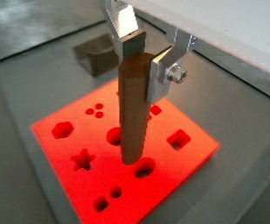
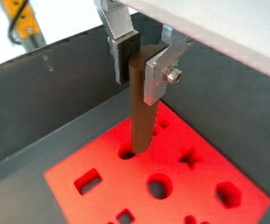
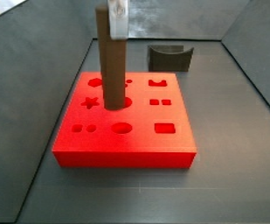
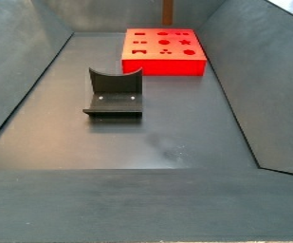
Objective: Pick up the oval object. Move up. Move to above the board. Insert the oval object.
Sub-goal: Insert the oval object.
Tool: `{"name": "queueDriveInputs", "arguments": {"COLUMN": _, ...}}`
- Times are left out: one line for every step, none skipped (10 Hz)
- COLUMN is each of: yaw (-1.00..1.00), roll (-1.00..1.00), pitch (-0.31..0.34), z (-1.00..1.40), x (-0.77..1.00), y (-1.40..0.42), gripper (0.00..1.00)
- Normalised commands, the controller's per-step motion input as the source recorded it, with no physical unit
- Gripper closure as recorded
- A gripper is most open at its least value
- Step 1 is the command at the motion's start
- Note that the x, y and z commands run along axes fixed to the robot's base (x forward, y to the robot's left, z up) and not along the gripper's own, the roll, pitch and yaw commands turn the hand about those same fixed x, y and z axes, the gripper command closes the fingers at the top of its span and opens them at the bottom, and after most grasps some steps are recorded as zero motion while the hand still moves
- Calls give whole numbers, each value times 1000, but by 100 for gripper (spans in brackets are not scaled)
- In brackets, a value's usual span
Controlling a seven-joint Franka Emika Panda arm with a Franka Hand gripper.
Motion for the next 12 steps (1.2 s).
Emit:
{"name": "queueDriveInputs", "arguments": {"yaw": 0, "roll": 34, "pitch": 0, "z": 0, "x": 0, "y": -66, "gripper": 100}}
{"name": "queueDriveInputs", "arguments": {"yaw": 0, "roll": 76, "pitch": 36, "z": -69, "x": 297, "y": -251, "gripper": 100}}
{"name": "queueDriveInputs", "arguments": {"yaw": -203, "roll": 80, "pitch": 0, "z": -154, "x": 831, "y": -146, "gripper": 100}}
{"name": "queueDriveInputs", "arguments": {"yaw": -123, "roll": 107, "pitch": 37, "z": -206, "x": 789, "y": -26, "gripper": 100}}
{"name": "queueDriveInputs", "arguments": {"yaw": 0, "roll": 51, "pitch": 46, "z": -3, "x": 209, "y": 0, "gripper": 100}}
{"name": "queueDriveInputs", "arguments": {"yaw": 0, "roll": 73, "pitch": 19, "z": -77, "x": 0, "y": -3, "gripper": 100}}
{"name": "queueDriveInputs", "arguments": {"yaw": 29, "roll": 120, "pitch": 24, "z": -151, "x": 140, "y": -223, "gripper": 100}}
{"name": "queueDriveInputs", "arguments": {"yaw": 26, "roll": 113, "pitch": 4, "z": -177, "x": 51, "y": -149, "gripper": 100}}
{"name": "queueDriveInputs", "arguments": {"yaw": 0, "roll": 73, "pitch": 17, "z": -57, "x": 0, "y": 0, "gripper": 100}}
{"name": "queueDriveInputs", "arguments": {"yaw": 0, "roll": 87, "pitch": 4, "z": -114, "x": -51, "y": 0, "gripper": 100}}
{"name": "queueDriveInputs", "arguments": {"yaw": 0, "roll": 84, "pitch": 11, "z": -91, "x": -31, "y": 0, "gripper": 100}}
{"name": "queueDriveInputs", "arguments": {"yaw": 0, "roll": 126, "pitch": 0, "z": -220, "x": -97, "y": -6, "gripper": 100}}
